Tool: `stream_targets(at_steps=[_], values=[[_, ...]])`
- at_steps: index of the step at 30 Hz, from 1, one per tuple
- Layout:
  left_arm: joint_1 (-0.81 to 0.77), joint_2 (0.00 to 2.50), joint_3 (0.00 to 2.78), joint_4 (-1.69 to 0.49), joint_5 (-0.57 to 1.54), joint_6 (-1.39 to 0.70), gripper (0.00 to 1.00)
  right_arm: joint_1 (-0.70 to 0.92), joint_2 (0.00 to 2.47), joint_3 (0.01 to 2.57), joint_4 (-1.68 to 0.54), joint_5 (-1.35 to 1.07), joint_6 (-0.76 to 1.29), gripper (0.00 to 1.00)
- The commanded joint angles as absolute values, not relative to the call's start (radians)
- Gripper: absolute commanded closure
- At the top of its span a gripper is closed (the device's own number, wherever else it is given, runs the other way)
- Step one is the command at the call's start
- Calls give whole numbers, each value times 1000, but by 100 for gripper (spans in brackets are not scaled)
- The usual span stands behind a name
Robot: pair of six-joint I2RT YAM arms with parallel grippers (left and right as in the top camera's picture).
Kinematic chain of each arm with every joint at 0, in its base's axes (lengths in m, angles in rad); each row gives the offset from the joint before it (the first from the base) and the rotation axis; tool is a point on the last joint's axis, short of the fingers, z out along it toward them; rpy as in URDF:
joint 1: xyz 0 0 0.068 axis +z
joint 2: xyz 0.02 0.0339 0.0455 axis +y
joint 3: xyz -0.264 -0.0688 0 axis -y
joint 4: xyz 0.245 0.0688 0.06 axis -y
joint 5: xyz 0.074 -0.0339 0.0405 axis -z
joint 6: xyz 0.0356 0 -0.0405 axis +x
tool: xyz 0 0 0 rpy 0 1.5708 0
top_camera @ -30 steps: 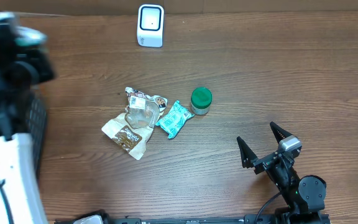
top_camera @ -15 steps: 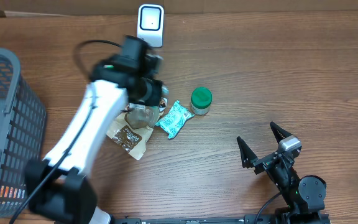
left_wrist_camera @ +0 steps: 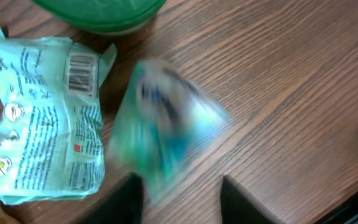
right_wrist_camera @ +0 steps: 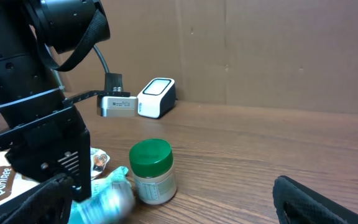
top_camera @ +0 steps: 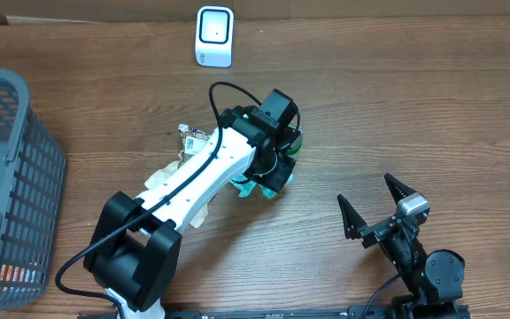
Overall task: Scan the item barcode
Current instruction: 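Carry the small Kleenex pack out and drop it near the jar, then return the left gripper into the basket and grasp the orange snack bag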
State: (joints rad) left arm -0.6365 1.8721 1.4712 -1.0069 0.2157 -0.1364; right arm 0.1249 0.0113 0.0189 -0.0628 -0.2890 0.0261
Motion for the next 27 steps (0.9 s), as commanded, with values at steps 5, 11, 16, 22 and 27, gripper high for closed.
stream_targets(at_steps=[5,11,16,22,27], values=[[-617,1876,1500,-1019,150,-135,50,121,10,9,-57,-293,25,0],[-510,1818,1713,-1160,20,-135,50,121,10,9,-57,-293,25,0],[-332,1712,1909,-1254,-10,-136,49,121,10,9,-57,-293,25,0],[0,1553,1952,-1274,-7,-241,47,121,10,9,-57,-293,25,0],[356,1495,1952,-1323,-7,-349,39,121,10,9,-57,-293,25,0]])
